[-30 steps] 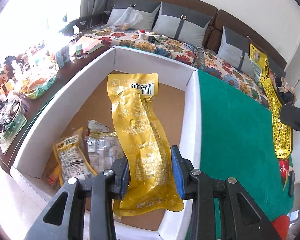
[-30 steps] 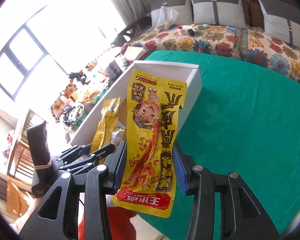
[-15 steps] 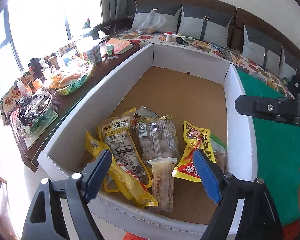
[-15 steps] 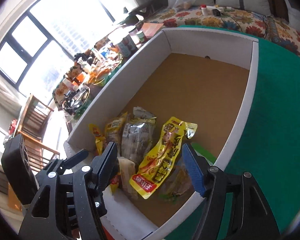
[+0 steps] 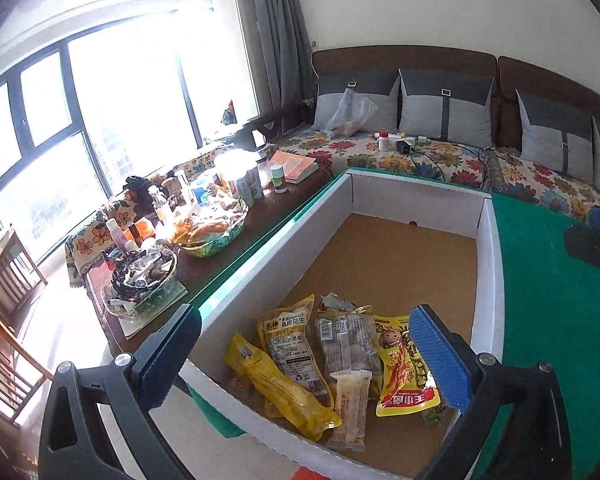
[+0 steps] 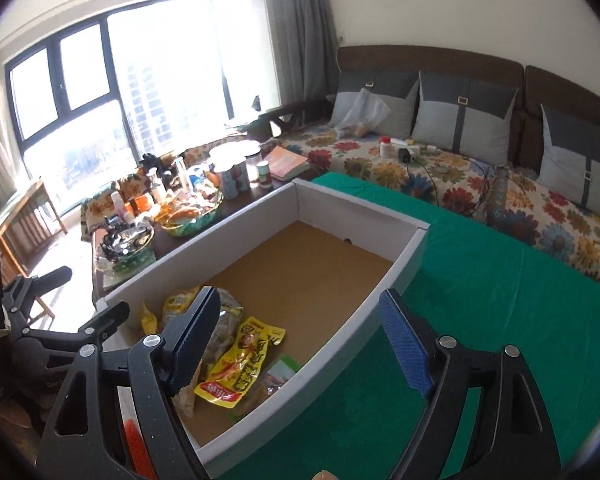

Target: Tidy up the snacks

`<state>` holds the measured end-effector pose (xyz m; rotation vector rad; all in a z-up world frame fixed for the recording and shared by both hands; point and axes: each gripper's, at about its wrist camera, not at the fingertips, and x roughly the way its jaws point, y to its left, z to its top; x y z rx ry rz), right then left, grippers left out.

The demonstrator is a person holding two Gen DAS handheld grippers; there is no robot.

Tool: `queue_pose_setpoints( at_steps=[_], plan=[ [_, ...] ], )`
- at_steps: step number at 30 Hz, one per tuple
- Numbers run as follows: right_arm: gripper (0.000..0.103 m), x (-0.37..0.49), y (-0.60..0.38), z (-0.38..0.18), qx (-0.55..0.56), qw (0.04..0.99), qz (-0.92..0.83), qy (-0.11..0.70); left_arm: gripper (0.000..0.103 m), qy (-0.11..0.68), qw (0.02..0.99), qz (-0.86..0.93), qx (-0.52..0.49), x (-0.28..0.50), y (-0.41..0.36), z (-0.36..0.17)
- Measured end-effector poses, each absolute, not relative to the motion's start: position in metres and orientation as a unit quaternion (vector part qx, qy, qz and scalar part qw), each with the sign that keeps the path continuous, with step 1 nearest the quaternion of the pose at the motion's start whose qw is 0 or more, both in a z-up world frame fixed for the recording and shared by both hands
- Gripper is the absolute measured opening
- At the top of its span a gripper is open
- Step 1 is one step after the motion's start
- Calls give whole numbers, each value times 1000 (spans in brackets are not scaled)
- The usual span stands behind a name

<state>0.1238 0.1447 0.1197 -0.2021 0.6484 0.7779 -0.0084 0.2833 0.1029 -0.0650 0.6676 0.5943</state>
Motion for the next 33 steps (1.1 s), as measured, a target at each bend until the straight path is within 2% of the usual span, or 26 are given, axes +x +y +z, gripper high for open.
queue_pose_setpoints(
  at_steps=[4,33],
  plan=[
    [84,113,152,113,-135,861,370,323,103,330,896,293,-54,-11,287,99],
    [84,104,207,91,-150,831,321,428,103,385,879,265,-89,-20,313,89]
  ],
)
